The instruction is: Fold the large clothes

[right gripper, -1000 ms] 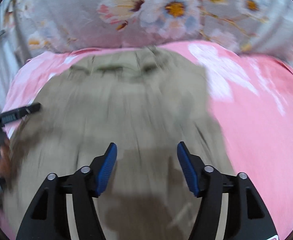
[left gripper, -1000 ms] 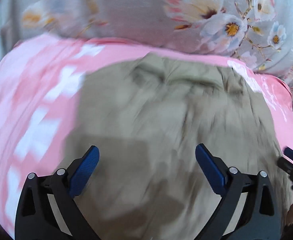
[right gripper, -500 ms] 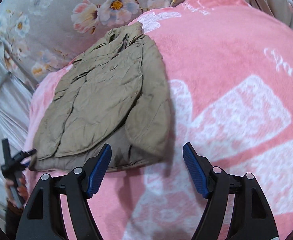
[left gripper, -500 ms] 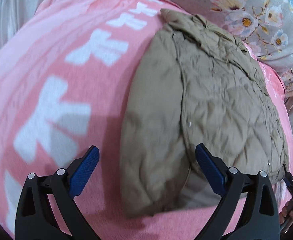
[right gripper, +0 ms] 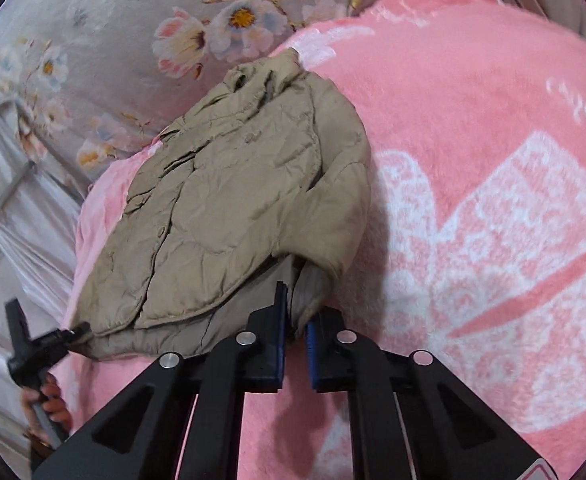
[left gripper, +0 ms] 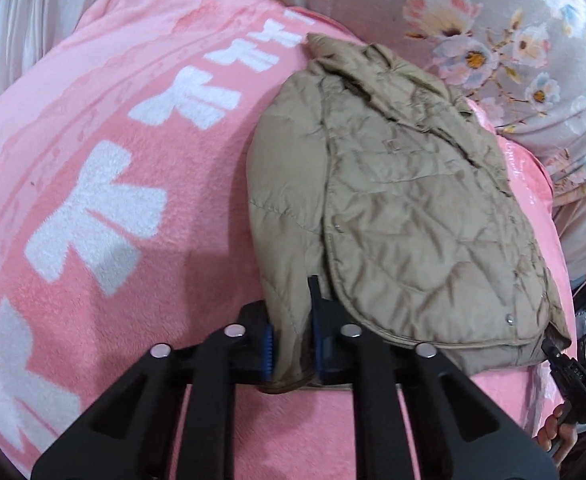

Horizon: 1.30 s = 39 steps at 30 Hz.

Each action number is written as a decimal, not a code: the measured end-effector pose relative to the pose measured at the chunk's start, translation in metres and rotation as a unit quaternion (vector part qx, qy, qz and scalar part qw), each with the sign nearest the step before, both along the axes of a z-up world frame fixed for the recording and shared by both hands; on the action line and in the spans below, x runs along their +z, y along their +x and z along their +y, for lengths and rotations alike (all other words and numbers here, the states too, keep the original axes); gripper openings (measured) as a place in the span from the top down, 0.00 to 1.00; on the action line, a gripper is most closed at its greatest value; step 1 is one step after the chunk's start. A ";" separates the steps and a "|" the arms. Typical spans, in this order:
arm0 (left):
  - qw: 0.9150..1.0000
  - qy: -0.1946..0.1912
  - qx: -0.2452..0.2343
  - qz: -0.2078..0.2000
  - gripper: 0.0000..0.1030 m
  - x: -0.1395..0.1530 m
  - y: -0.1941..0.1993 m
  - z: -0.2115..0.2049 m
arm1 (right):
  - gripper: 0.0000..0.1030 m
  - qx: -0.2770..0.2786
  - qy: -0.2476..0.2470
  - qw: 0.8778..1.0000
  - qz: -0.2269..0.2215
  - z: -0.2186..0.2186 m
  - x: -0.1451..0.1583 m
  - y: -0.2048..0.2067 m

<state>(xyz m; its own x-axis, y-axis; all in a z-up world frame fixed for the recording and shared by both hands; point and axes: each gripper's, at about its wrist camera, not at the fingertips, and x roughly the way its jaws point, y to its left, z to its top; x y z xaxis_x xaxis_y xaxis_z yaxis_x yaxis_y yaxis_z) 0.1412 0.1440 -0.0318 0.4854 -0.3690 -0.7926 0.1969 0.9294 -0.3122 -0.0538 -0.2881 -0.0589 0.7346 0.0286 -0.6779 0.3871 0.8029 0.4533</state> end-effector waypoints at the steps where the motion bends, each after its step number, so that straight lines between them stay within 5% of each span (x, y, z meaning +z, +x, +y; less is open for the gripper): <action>1: 1.000 0.001 -0.002 -0.008 0.93 0.005 -0.004 -0.001 | 0.93 0.002 -0.009 1.000 -0.005 0.002 0.005 -0.005; 10: 0.997 -0.056 -0.009 -0.056 0.95 0.071 -0.066 0.044 | 0.94 0.024 -0.062 0.993 -0.094 0.026 0.075 -0.088; 17: 0.983 -0.105 0.002 -0.149 0.95 0.166 -0.142 0.096 | 0.95 0.039 -0.134 0.964 -0.225 0.059 0.180 -0.167; 23: 0.973 -0.077 -0.003 -0.217 0.94 0.217 -0.127 0.074 | 0.95 0.022 -0.150 0.955 -0.254 0.045 0.213 -0.130; 28: 0.977 -0.010 0.016 -0.215 0.93 0.203 -0.058 0.031 | 0.95 0.001 -0.128 0.967 -0.222 0.008 0.200 -0.049; 35: 0.976 0.112 0.048 -0.180 0.93 0.141 0.051 -0.024 | 0.95 -0.021 -0.108 0.982 -0.153 -0.025 0.160 0.070; 39: 0.979 0.142 0.051 -0.140 0.93 0.098 0.092 -0.039 | 0.95 -0.027 -0.104 0.988 -0.110 -0.030 0.128 0.113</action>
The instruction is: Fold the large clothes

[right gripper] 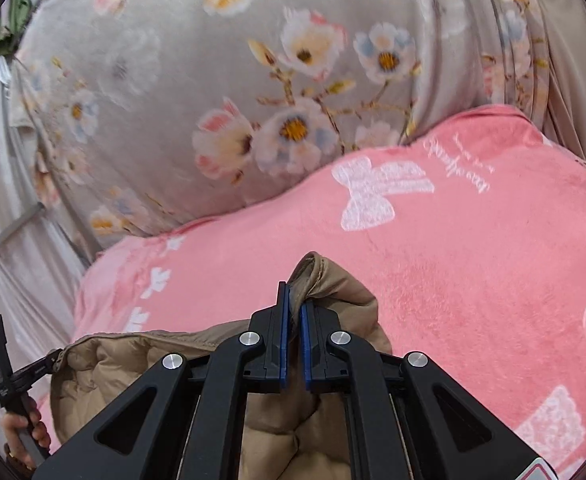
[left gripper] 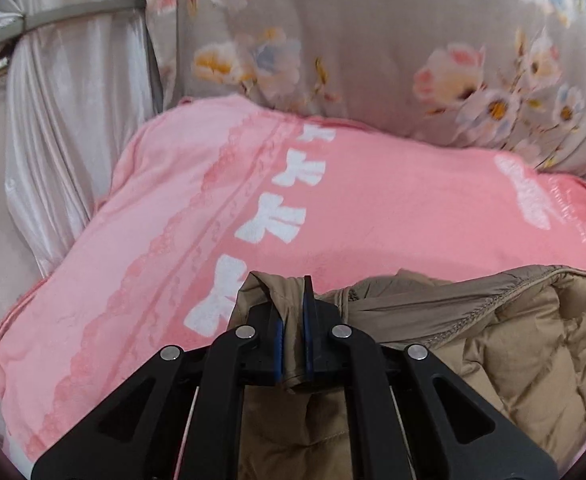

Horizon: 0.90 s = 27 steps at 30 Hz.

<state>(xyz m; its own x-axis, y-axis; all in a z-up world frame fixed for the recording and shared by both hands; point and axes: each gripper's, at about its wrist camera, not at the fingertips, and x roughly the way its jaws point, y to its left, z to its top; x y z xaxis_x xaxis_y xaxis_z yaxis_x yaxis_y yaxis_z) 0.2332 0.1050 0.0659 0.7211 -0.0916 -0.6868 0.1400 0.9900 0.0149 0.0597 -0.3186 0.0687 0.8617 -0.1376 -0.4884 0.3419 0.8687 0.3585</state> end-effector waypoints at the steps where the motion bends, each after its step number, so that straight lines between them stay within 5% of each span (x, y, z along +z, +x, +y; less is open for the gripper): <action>1: 1.000 0.005 0.001 0.008 0.93 -0.010 0.007 -0.003 | 0.95 -0.002 0.002 1.000 0.009 -0.002 -0.007 0.008; 11: 0.998 0.039 -0.005 0.056 0.92 -0.081 0.045 -0.028 | 0.95 -0.015 0.014 0.996 0.088 -0.016 -0.074 0.059; 27: 0.997 0.040 -0.011 0.058 0.91 -0.113 0.054 -0.041 | 0.96 -0.013 0.024 0.990 0.140 -0.015 -0.123 0.078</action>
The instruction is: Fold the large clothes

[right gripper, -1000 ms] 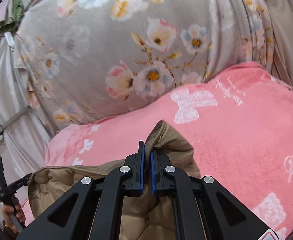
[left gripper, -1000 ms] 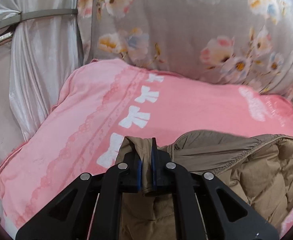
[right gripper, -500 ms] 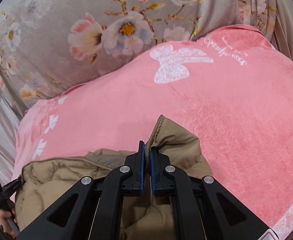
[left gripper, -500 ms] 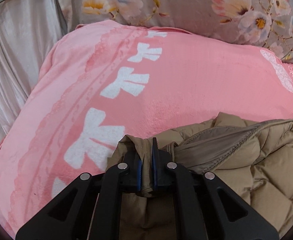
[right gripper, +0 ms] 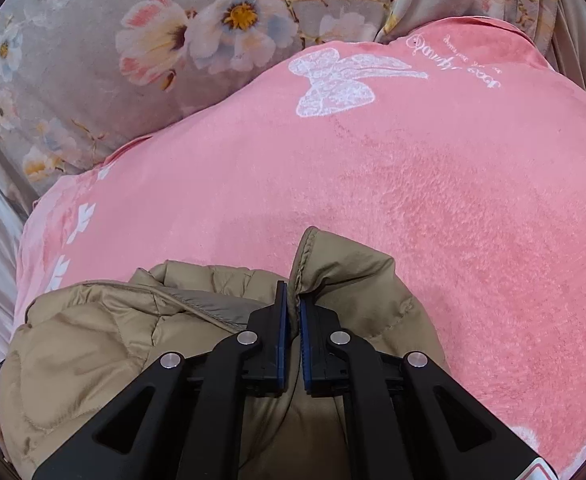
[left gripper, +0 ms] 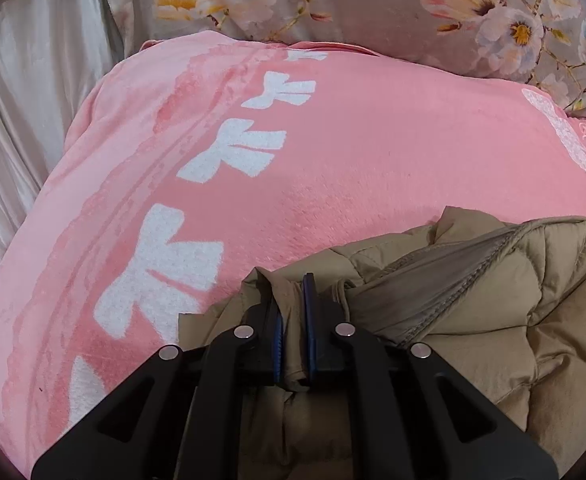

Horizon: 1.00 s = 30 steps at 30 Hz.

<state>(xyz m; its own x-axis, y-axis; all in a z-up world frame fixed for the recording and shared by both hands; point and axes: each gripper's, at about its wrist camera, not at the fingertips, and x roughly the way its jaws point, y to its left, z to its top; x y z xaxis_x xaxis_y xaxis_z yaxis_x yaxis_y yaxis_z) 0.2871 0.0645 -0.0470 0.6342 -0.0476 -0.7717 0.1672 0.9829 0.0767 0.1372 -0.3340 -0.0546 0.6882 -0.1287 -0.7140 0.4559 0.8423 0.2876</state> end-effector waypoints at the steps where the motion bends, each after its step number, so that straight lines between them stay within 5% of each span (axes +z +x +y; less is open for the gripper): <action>1: 1.000 0.001 -0.001 0.000 0.91 -0.001 0.000 -0.001 | 0.96 0.001 -0.005 1.000 0.006 0.002 -0.001 0.002; 11: 1.000 -0.011 -0.001 0.003 0.92 -0.008 0.002 -0.001 | 0.97 0.007 -0.005 1.000 0.022 0.000 -0.009 0.006; 16: 0.996 -0.089 0.000 0.009 0.89 -0.001 0.002 0.023 | 0.90 0.016 0.022 1.000 -0.004 -0.007 -0.005 -0.001; 18: 0.991 -0.133 0.014 0.012 0.71 0.017 -0.005 0.048 | 0.75 0.016 0.047 0.999 -0.019 -0.015 0.008 -0.016; 20: 0.989 -0.137 0.038 -0.033 0.19 0.046 -0.022 0.071 | 0.48 0.003 0.057 0.996 -0.062 -0.021 0.032 -0.045; 22: 0.987 -0.129 0.041 -0.092 0.14 0.078 -0.041 0.087 | 0.37 -0.020 0.049 0.993 -0.105 -0.027 0.055 -0.076; 24: 0.986 -0.107 0.034 -0.124 0.14 0.109 -0.055 0.095 | 0.37 -0.037 0.034 0.990 -0.130 -0.028 0.078 -0.101; 27: 0.987 -0.097 0.010 -0.124 0.16 0.132 -0.061 0.080 | 0.62 -0.008 0.002 0.991 -0.130 0.000 0.101 -0.100; 29: 0.990 -0.104 -0.020 -0.089 0.27 0.131 -0.060 0.049 | 0.85 0.042 -0.013 0.994 -0.104 0.038 0.106 -0.076; 30: 0.991 -0.107 -0.034 -0.071 0.29 0.127 -0.057 0.033 | 0.89 0.062 -0.018 0.993 -0.094 0.055 0.105 -0.064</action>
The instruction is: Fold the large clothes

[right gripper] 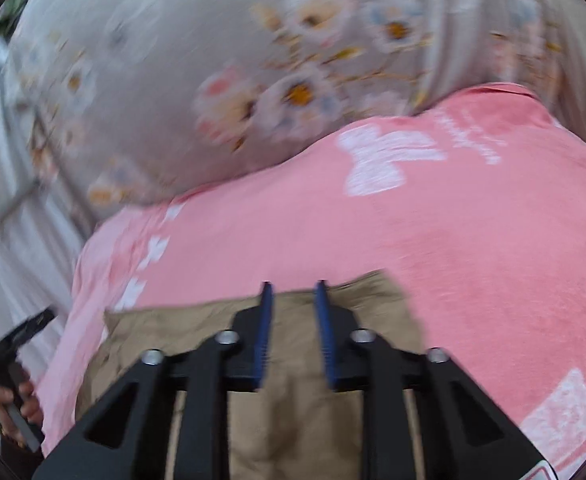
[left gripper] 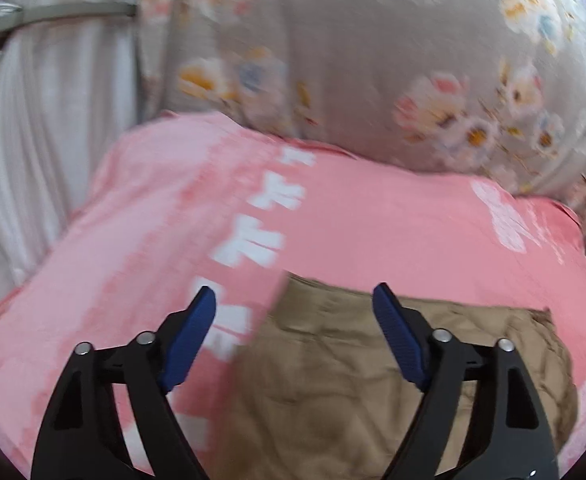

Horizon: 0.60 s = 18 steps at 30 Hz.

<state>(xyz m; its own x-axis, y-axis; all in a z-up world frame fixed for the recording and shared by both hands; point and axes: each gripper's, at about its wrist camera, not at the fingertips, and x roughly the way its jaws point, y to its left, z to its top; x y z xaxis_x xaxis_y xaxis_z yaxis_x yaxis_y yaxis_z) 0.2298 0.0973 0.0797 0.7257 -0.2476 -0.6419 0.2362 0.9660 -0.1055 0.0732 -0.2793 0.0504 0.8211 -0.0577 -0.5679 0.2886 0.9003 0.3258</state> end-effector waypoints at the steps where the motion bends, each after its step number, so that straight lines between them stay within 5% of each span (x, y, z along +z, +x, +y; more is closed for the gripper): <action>1: 1.000 0.003 -0.012 0.014 0.35 -0.006 0.000 -0.017 | 0.91 0.017 -0.013 1.000 0.012 0.018 -0.002 0.012; 7: 0.996 0.043 -0.043 0.062 0.50 -0.045 0.015 -0.110 | 0.96 0.070 -0.080 0.992 0.061 0.097 -0.025 0.079; 18: 0.993 0.079 -0.040 0.081 0.50 -0.104 0.037 -0.141 | 0.99 0.065 -0.066 0.989 0.119 0.087 -0.083 0.123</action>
<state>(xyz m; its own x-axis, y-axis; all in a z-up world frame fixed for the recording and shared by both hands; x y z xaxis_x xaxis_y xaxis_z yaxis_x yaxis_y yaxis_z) 0.2672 -0.0435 -0.0238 0.5917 -0.1869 -0.7842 0.3057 0.9521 0.0037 0.1962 -0.1927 -0.0329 0.6709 -0.0466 -0.7400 0.2219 0.9649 0.1404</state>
